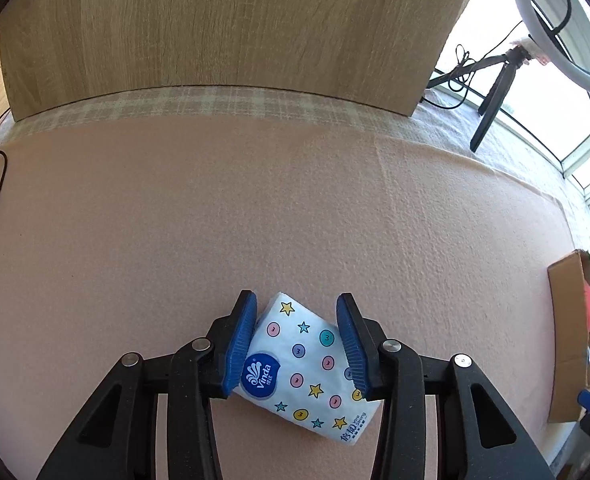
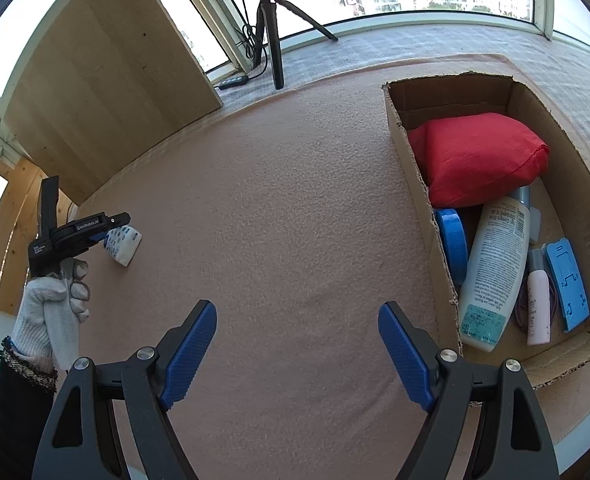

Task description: Organize objects

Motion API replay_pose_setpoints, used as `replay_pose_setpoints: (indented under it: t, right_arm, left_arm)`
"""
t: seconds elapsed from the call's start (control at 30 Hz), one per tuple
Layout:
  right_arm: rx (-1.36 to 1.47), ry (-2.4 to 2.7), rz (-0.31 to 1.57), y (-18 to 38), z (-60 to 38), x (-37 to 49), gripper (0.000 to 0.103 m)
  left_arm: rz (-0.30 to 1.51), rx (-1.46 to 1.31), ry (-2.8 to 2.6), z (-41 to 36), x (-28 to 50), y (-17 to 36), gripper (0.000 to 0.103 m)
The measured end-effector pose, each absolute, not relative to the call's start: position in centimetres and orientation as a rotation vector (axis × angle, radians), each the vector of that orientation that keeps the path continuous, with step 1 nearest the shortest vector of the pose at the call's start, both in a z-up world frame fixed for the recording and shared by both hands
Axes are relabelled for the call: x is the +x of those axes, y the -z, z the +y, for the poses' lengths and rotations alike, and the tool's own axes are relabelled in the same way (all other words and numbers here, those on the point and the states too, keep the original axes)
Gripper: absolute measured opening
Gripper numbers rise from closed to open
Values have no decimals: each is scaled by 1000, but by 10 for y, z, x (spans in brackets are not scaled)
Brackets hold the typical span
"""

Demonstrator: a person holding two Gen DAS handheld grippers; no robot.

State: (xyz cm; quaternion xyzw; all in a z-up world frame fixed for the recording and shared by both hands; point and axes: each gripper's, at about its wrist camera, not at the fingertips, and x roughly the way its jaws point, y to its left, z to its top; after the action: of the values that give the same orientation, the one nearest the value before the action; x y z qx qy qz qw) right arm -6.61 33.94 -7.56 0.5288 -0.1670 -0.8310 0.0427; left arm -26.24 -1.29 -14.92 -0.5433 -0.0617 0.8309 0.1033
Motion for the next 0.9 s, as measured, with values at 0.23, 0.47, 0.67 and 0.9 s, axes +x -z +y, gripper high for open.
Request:
replay_pose_setpoints:
  t: [0.23, 0.47, 0.67, 0.9]
  right_arm:
    - [1611, 2504, -513, 79, 330, -68, 80]
    - [1615, 2479, -512, 86, 329, -62, 80]
    - [1628, 2452, -544, 90, 334, -59, 80]
    - [1633, 2432, -548, 92, 337, -60, 80]
  left_arm:
    - [-67, -1526, -2330, 52, -212, 155, 44]
    - [55, -1477, -2201, 102, -169, 155, 43]
    - [85, -1423, -2113, 129, -132, 154, 43]
    - [18, -1407, -2166, 114, -107, 134, 73]
